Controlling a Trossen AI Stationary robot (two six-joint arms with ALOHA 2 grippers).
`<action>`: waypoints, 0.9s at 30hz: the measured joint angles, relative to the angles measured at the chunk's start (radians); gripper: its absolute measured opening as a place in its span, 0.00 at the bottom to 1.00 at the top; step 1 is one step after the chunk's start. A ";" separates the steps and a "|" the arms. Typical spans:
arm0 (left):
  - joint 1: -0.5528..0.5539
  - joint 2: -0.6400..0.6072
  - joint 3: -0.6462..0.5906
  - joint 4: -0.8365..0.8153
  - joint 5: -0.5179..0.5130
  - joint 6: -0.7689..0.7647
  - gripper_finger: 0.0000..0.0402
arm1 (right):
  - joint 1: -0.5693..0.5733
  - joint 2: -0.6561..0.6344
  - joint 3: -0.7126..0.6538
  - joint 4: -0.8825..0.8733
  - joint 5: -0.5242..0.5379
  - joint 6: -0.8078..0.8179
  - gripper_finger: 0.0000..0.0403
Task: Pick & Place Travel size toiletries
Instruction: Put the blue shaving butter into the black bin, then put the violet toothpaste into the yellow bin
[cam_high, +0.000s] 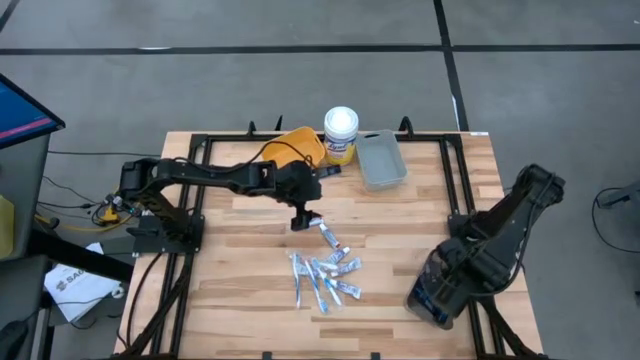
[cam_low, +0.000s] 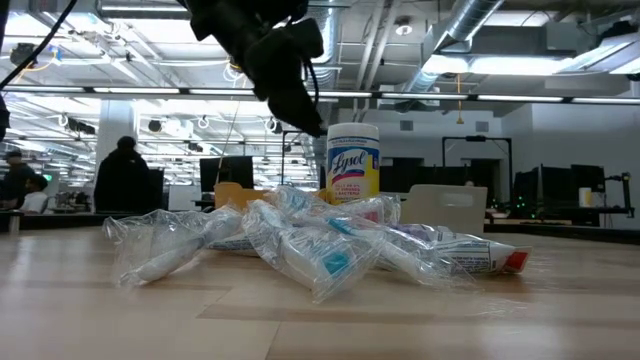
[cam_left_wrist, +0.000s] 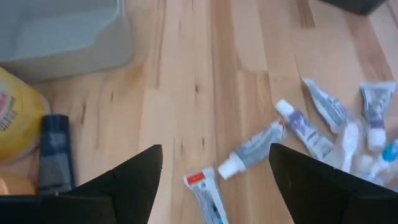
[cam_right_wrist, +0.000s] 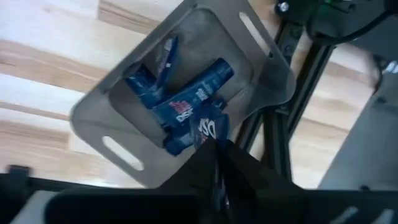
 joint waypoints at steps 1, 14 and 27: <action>0.001 0.000 0.000 -0.011 0.009 -0.001 0.73 | -0.003 0.008 0.000 0.001 -0.002 -0.011 0.10; -0.031 -0.002 -0.105 -0.133 -0.010 -0.042 0.73 | -0.016 0.012 0.000 0.006 0.004 -0.083 0.67; -0.024 -0.001 -0.323 0.107 -0.078 -0.078 0.72 | -0.016 0.012 0.000 0.003 0.006 -0.093 0.70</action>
